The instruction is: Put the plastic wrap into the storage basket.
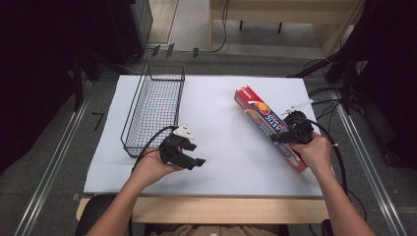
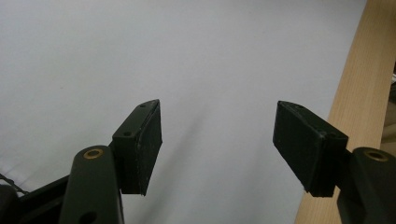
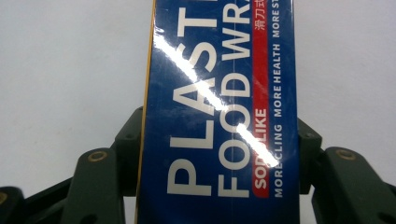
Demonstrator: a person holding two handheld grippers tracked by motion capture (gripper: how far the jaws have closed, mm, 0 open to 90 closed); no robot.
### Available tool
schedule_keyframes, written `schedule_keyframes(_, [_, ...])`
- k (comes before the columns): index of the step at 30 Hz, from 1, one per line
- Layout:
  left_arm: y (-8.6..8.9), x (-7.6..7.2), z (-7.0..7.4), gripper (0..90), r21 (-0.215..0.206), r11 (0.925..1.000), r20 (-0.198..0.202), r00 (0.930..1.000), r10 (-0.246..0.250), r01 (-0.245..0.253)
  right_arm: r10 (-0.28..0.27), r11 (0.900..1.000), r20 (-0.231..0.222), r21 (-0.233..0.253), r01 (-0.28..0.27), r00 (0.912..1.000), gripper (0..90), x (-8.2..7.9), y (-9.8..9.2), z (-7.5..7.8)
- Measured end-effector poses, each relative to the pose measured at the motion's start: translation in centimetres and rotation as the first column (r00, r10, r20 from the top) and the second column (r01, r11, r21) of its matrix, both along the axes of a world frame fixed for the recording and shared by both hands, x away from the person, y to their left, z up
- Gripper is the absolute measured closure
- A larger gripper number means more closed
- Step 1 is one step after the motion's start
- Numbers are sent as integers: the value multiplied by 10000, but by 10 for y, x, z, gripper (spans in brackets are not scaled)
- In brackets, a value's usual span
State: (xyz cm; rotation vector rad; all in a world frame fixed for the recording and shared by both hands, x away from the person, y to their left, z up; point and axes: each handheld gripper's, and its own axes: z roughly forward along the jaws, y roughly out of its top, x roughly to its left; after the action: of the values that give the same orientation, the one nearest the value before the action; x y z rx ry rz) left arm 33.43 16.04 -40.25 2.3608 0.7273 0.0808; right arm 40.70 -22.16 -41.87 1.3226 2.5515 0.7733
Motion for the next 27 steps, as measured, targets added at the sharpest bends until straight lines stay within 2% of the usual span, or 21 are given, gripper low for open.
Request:
schedule_keyframes(2, [0,0,1,338,-44,10000,37,10000,-20,20,318,9995,77,-85,-317,9995,411,-4,3,0])
schedule_keyframes(4, [1,0,1,338,-62,10000,42,10000,-64,64,411,9992,31,-21,-411,9992,411,-6,4,0])
schedule_keyframes(5, [1,0,1,338,-26,10000,-13,10000,-58,58,641,9979,-24,90,-640,9979,411,-9,7,1])
schedule_keyframes(8, [1,0,0,337,-44,9999,-79,9999,-121,121,1043,9945,3,-58,-1043,9945,410,-14,12,2])
schedule_keyframes(11, [2,0,1,334,-67,9999,-88,9999,-114,114,1195,9928,-31,15,-1195,9928,411,-16,14,3])
schedule_keyframes(13, [3,0,1,329,-125,9998,-107,9999,-134,133,1415,9899,-69,38,-1415,9899,411,-19,15,4])
schedule_keyframes(14, [4,0,2,328,-98,9998,-108,9998,-165,163,1688,9856,-26,-82,-1688,9857,411,-21,16,6])
schedule_keyframes(17, [6,1,2,323,-120,9999,-124,9999,-105,104,1859,9826,-5,-22,-1859,9826,411,-24,16,7])
schedule_keyframes(20, [9,1,2,318,-60,9999,-104,9998,-153,152,2238,9746,119,-29,-2237,9746,411,-28,16,9])
schedule_keyframes(21, [11,2,3,316,-103,9999,-122,9998,-127,126,2532,9674,232,-162,-2529,9671,411,-31,16,10])
schedule_keyframes(24, [11,2,4,306,-151,9999,-123,9999,-52,50,2847,9586,173,-125,-2845,9585,411,-36,17,9])
schedule_keyframes(27, [11,3,5,295,-79,10000,-130,9999,55,-56,3334,9427,110,-192,-3332,9427,410,-38,20,7])
